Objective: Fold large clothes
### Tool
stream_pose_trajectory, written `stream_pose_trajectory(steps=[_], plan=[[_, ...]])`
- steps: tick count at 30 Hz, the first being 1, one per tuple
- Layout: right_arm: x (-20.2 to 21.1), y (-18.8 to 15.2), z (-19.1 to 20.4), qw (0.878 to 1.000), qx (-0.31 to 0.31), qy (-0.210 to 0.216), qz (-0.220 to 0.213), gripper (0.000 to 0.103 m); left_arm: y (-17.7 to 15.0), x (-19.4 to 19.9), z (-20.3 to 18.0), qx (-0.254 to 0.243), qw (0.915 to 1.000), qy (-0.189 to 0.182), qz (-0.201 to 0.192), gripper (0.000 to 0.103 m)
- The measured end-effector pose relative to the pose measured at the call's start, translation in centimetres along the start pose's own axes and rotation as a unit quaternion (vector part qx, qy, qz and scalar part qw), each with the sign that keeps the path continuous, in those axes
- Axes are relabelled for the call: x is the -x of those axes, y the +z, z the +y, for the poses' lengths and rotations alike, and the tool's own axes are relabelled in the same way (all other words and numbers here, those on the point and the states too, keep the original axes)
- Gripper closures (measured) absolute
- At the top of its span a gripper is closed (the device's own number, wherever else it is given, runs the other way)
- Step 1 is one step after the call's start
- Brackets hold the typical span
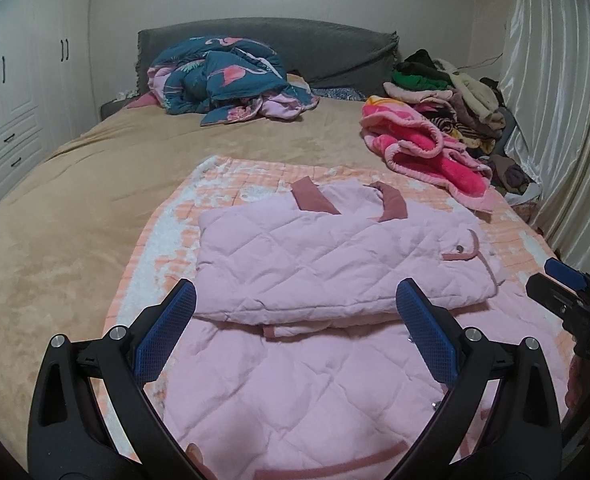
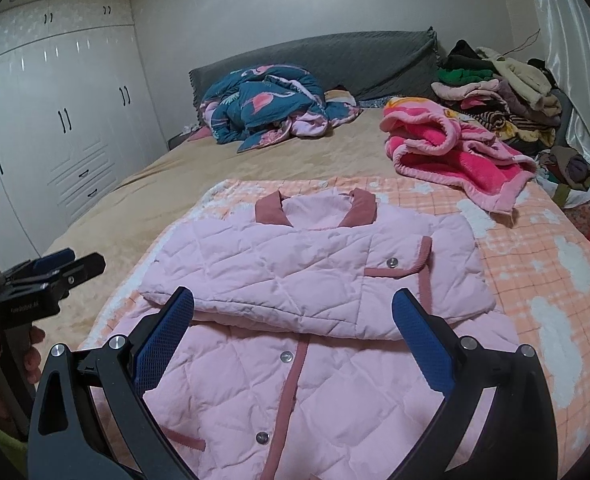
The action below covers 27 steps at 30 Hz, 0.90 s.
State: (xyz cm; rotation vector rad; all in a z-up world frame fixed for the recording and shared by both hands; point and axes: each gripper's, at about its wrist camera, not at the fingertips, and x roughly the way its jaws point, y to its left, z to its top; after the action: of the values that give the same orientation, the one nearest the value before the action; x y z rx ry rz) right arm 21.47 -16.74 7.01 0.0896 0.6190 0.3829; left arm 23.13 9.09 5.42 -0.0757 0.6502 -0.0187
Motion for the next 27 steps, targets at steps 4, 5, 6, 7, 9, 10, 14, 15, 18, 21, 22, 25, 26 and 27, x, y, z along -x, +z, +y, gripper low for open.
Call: stream_pose_trajectory(steps=[4,5,6,7,9,10,14,15,18,21,22,25,26,27], plan=[[1.2,0.1,0.1,1.000,-0.004,0.003,-0.007,0.004,-0.7,1.2,-0.5,0.001,1.0000,-0.002,-0.005,0.009],[1.6,0.2,0.1,1.000,-0.002,0.003,-0.010,0.004,-0.8,1.6,-0.6,0.003,1.0000,-0.005,-0.006,0.009],[2.0,0.2,0.2,1.000,-0.001,0.003,-0.013,0.004,-0.9,1.8,-0.5,0.005,0.9999,-0.007,-0.006,0.009],[2.3,0.2,0.4,1.000,0.000,0.003,-0.016,0.004,-1.0,2.2,-0.6,0.007,0.9999,-0.009,-0.007,0.009],[3.2,0.3,0.5,1.000,0.001,0.005,-0.021,0.004,-1.2,2.8,-0.7,0.007,0.9999,-0.008,-0.008,0.009],[3.5,0.3,0.6,1.000,0.002,0.006,-0.024,0.004,-1.2,3.2,-0.8,0.007,0.9999,-0.006,-0.009,0.009],[5.2,0.3,0.7,0.999,0.003,0.009,-0.035,0.004,-1.6,4.5,-0.9,0.006,0.9999,-0.001,-0.012,0.009],[5.6,0.3,0.7,0.999,0.004,0.009,-0.036,0.004,-1.6,4.8,-1.0,0.005,0.9999,0.000,-0.013,0.009],[6.7,0.1,0.8,0.999,0.006,0.009,-0.041,0.004,-1.8,5.9,-1.2,-0.002,0.9998,0.004,-0.017,0.009],[7.8,-0.2,0.9,0.999,0.010,0.008,-0.044,0.004,-2.0,7.0,-1.6,-0.009,0.9997,0.007,-0.022,0.009],[8.1,-0.2,0.9,0.999,0.011,0.008,-0.044,0.004,-2.1,7.4,-1.8,-0.011,0.9996,0.009,-0.024,0.009],[9.1,-0.4,0.8,0.999,0.016,0.006,-0.047,0.004,-2.5,8.1,-2.1,-0.017,0.9995,0.013,-0.025,0.009],[9.4,-0.5,0.8,0.999,0.017,0.005,-0.048,0.004,-2.7,8.3,-2.2,-0.018,0.9994,0.014,-0.024,0.009],[9.8,-0.7,0.6,0.999,0.018,0.005,-0.048,0.004,-2.9,8.6,-2.3,-0.020,0.9994,0.015,-0.024,0.009]])
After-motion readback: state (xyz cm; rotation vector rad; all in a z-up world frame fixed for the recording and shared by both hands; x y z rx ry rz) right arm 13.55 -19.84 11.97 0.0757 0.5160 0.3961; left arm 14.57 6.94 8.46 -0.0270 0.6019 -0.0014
